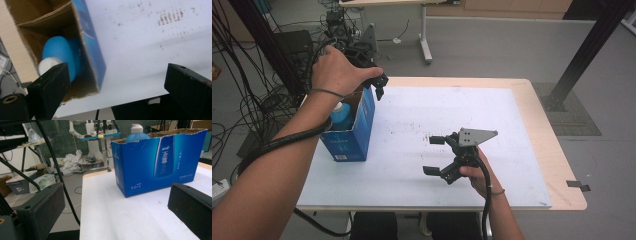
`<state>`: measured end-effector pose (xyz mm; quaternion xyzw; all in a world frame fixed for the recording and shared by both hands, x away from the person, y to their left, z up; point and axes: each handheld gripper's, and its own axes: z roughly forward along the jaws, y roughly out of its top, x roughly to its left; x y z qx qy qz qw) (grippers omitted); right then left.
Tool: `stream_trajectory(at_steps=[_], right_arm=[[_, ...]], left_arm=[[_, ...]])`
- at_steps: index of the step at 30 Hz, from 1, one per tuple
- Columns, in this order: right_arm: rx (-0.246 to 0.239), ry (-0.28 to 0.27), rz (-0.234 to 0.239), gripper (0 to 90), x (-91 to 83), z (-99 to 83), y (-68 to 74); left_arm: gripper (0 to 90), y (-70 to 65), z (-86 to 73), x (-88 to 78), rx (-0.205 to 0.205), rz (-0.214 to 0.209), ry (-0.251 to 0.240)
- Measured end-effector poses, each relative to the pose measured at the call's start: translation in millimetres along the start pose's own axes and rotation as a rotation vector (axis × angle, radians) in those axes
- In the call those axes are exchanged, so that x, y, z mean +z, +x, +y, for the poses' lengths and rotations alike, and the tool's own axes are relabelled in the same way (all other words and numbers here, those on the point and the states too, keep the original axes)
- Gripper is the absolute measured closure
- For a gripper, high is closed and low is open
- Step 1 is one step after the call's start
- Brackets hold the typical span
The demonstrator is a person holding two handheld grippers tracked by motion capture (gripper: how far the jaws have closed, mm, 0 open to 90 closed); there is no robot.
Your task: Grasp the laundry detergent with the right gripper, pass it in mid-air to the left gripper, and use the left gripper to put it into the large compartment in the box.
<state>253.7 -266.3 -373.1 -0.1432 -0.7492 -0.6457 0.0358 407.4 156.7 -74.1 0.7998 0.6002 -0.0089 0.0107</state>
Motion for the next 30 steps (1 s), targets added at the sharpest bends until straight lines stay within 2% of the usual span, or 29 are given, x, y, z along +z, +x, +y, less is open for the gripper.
stream_trajectory(at_steps=[4, 15, 23, 30], right_arm=[[-0.001, 0.003, -0.001, 1.4, 0.4, 0.5, 0.5], [-0.001, 0.002, -0.005, 1.4, -2.4, 1.1, 2.0], [-0.002, 0.004, -0.008, 1.4, -3.3, 1.2, 2.7], [-0.002, 0.001, -0.007, 1.4, -2.9, 1.1, 3.1]], left_arm=[[6.4, -11.4, -2.4, -3.2, 0.047, -0.021, -0.013], [5.8, -30.1, -1.0, 1.6, 0.113, -0.041, -0.007], [6.0, -42.5, -1.6, 14.6, 0.146, -0.061, -0.014], [6.1, -49.8, 0.8, 32.3, 0.175, -0.055, 0.017]])
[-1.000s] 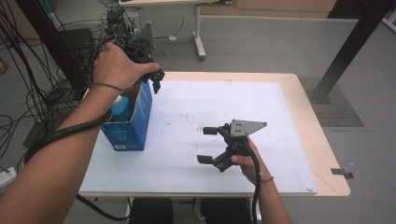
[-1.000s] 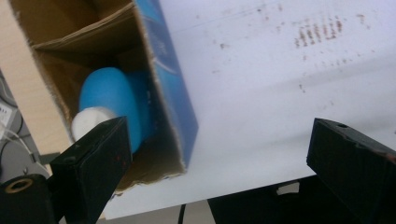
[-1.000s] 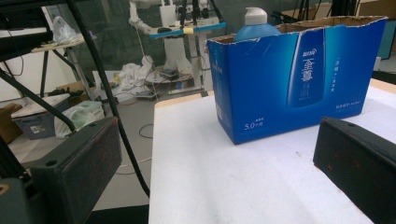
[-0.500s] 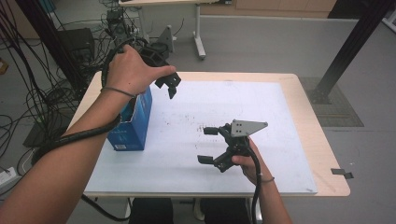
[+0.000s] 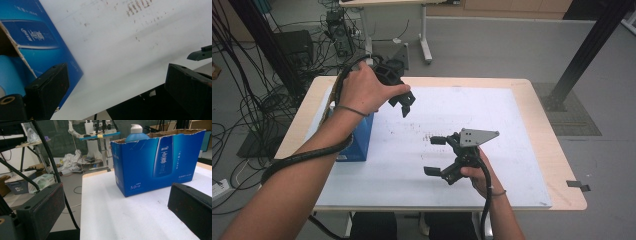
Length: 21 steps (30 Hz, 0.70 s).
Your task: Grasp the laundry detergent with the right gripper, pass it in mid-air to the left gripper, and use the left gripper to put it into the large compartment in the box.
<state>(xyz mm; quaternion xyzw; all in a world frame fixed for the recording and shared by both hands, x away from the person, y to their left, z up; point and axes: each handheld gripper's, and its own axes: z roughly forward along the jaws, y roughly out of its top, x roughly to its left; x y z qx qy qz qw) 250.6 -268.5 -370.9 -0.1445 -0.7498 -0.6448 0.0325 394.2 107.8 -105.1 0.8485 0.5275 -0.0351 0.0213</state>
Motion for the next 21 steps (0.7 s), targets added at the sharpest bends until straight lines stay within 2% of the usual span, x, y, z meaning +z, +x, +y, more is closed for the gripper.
stream_trajectory(at_steps=[5, 11, 14, 21], right_arm=[[0.003, 0.002, 0.002, 1.4, 1.4, -0.4, 0.0], [0.003, 0.0, 0.004, 1.4, 1.7, -0.9, -0.1], [0.006, -0.001, 0.003, 1.4, 1.4, -1.0, 0.2], [0.006, 0.001, 0.004, 1.4, 1.4, -2.1, 0.0]], left_arm=[[6.2, -2.4, 1.5, 16.3, 0.015, 0.0, 0.023], [6.2, -0.8, 2.3, 36.3, 0.012, -0.013, 0.044], [6.0, -4.7, 2.1, 48.9, 0.017, 0.003, 0.052], [5.9, -5.3, 1.0, 73.9, 0.019, -0.012, 0.073]])
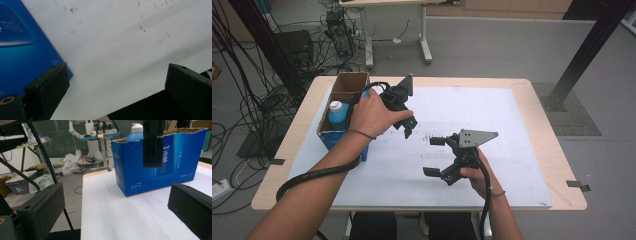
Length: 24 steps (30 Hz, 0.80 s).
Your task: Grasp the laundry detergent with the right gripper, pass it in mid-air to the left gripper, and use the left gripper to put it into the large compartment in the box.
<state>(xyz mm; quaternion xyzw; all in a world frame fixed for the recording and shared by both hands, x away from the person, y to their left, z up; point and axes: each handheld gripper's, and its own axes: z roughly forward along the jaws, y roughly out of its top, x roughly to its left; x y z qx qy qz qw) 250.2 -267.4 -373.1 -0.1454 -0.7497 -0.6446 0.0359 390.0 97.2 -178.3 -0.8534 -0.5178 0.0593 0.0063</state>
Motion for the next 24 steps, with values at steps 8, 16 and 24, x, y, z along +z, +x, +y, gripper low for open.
stream_trajectory(at_steps=[8, 16, 24], right_arm=[[0.001, 0.001, -0.004, 1.4, -0.9, -1.2, 0.3], [0.001, -0.001, -0.004, 1.4, -0.9, -1.3, 0.2], [0.0, -0.002, -0.005, 1.3, -1.9, -0.7, 2.0]], left_arm=[[6.0, 1.8, -1.2, 19.8, 0.001, -0.009, 0.011], [6.0, 4.1, -1.7, 23.1, -0.002, -0.007, 0.014], [6.0, 4.4, -5.2, 17.8, -0.008, -0.011, -0.005]])
